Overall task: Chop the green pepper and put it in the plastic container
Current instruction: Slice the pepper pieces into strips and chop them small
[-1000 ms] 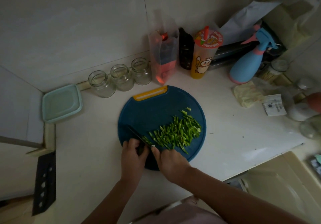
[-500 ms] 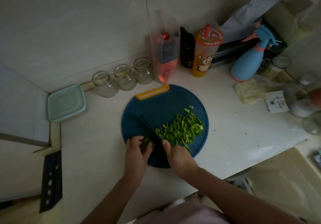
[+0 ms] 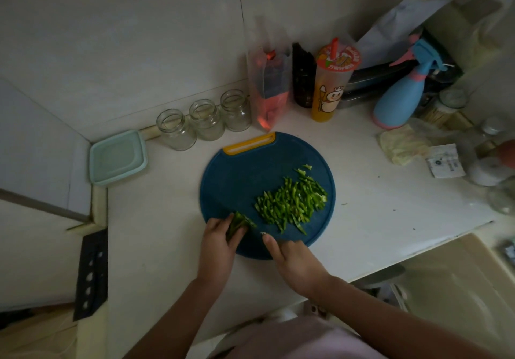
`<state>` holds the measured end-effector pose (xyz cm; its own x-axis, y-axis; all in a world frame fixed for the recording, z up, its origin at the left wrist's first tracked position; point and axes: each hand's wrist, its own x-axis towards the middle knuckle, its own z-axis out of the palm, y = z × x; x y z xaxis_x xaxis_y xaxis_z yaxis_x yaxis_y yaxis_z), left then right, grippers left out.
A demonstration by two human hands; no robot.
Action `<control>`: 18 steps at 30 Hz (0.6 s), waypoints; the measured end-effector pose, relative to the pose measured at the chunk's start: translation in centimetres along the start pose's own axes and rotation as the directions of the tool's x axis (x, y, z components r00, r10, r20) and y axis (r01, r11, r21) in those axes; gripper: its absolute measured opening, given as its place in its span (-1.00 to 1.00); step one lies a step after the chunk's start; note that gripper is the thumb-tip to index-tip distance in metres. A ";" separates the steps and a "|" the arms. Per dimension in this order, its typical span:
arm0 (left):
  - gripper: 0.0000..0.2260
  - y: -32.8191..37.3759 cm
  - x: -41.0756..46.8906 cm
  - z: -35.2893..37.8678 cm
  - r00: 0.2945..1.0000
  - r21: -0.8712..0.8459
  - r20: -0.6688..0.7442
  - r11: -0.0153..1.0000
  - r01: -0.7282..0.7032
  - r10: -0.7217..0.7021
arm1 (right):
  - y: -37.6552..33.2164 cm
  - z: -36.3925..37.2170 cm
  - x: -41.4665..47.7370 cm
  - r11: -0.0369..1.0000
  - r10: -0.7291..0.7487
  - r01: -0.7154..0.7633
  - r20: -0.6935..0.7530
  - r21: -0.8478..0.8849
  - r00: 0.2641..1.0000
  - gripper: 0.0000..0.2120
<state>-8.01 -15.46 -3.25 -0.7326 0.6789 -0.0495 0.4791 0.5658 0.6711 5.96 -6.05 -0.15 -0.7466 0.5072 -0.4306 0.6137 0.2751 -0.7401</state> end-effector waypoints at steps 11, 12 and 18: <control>-0.83 0.2 0.4 -0.2 0.997 -0.049 -0.025 0.997 0.065 -0.067 | 0.6 0.1 -0.7 0.996 -0.049 0.049 0.003 -0.068 0.999 -0.49; -0.86 0.3 0.5 -0.3 0.997 -0.049 -0.022 0.996 0.073 -0.074 | 0.7 0.2 -0.7 0.995 -0.053 0.053 0.004 -0.084 0.999 -0.49; -0.90 0.7 0.5 -0.1 0.992 -0.066 -0.032 0.991 0.119 -0.121 | 0.8 0.4 -0.6 0.994 -0.038 0.039 0.011 -0.100 0.999 -0.50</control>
<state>-8.10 -14.84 -2.72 -0.8003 0.5899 -0.1069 0.3557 0.6107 0.7074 6.75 -6.41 -0.66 -0.7721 0.4873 -0.4080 0.6069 0.3748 -0.7009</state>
